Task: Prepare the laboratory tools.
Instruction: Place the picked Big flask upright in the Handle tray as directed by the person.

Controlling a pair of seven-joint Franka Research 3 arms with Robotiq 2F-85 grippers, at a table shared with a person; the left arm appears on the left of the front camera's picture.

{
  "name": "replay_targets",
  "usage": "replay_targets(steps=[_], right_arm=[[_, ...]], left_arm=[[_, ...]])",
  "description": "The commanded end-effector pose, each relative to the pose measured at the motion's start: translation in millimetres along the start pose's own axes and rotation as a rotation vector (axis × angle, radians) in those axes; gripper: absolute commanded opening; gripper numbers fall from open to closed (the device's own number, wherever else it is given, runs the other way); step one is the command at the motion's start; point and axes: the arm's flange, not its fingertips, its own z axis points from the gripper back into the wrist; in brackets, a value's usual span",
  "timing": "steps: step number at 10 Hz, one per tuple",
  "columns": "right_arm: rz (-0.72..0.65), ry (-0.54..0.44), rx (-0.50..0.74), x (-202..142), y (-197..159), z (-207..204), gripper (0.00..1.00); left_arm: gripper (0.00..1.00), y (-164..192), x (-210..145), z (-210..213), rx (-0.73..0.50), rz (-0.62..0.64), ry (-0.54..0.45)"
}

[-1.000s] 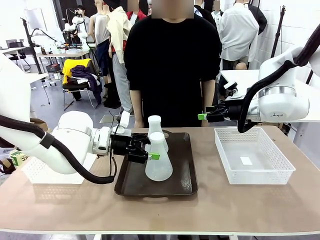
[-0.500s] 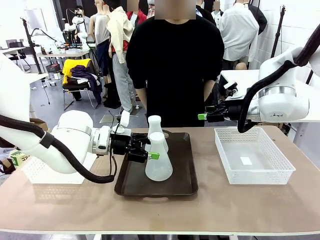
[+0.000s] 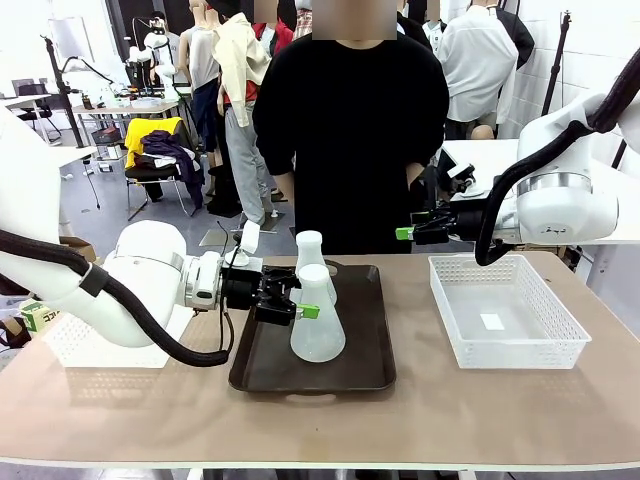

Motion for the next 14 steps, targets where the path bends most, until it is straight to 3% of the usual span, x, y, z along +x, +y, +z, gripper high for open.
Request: replay_targets(steps=[1, 14], right_arm=[[-0.008, 0.017, 0.012, 1.3, -2.1, -1.4, 1.00], [-0.008, 0.017, 0.012, 1.3, -2.1, -1.4, 1.00]], left_arm=[[1.00, 0.0, -0.7, 0.3, -0.005, -0.013, -0.007], [1.00, 0.0, -0.7, 0.3, -0.005, -0.013, -0.007]])
